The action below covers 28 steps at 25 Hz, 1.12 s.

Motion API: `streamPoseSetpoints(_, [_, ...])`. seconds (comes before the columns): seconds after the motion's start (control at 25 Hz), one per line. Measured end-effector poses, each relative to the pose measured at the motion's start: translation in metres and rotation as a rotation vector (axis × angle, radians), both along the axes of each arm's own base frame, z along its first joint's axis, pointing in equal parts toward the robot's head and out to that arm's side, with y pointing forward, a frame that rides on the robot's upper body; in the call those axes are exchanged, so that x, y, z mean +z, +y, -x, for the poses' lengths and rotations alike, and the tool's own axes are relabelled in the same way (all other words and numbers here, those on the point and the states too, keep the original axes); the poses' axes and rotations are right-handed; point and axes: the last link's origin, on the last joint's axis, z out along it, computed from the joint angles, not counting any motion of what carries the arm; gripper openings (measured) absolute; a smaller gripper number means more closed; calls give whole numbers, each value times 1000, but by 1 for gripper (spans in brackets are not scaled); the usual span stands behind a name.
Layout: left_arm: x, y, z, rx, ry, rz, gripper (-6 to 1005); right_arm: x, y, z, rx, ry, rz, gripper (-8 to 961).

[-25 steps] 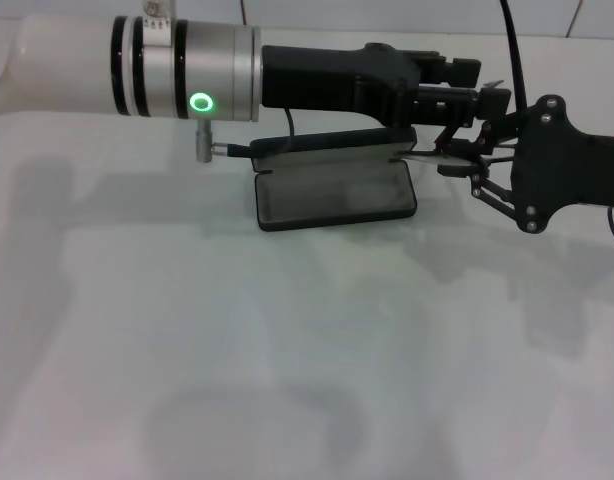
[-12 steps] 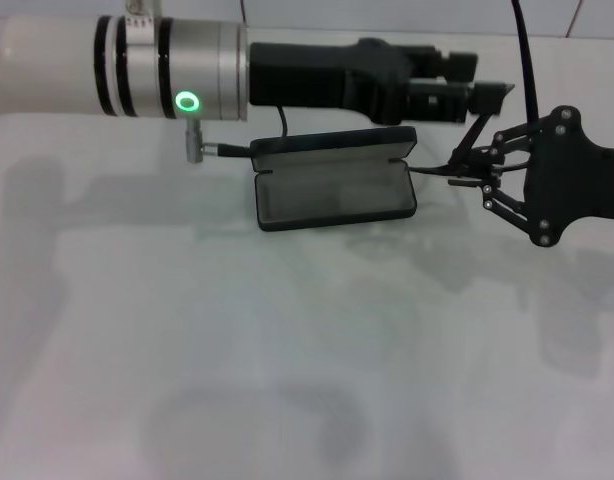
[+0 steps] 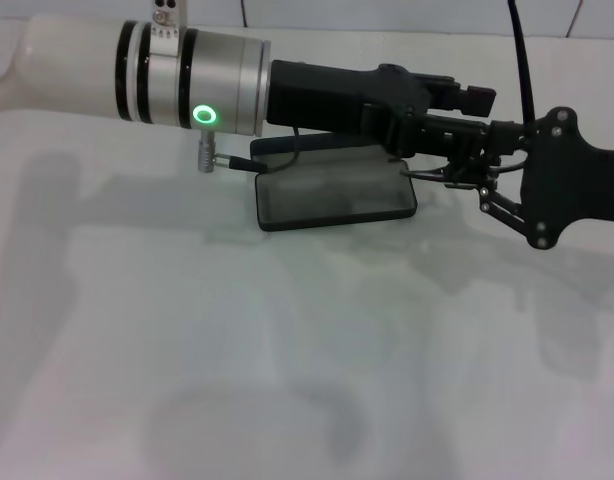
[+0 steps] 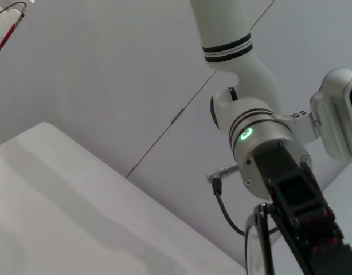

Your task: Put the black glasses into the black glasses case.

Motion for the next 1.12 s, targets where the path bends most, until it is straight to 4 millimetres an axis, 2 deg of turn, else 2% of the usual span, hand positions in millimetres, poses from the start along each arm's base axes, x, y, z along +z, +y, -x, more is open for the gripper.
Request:
streamPoseSetpoints(0.2, [9,4,4,28,-42,-34,707,4,-9,-2,30,-1,32,115])
streamPoseSetpoints(0.48, [15,10,19,77,-21,-93,707,19,-46,-4,176,22,125,115])
streamPoseSetpoints(0.64, [10,13,16,93,-32,-128,707,24,-64,-3,249,78,225,115])
streamPoseSetpoints(0.72, [7,13,11,76,-51,-141,707,20,-64,-1,249,108,255,115])
streamPoseSetpoints(0.88, [-3,9,-7,-10,-75,-149,707,7,-48,5,191,175,295,115])
streamPoseSetpoints(1.12, [-14,2,-22,-116,-115,-170,707,3,-24,8,48,268,342,114])
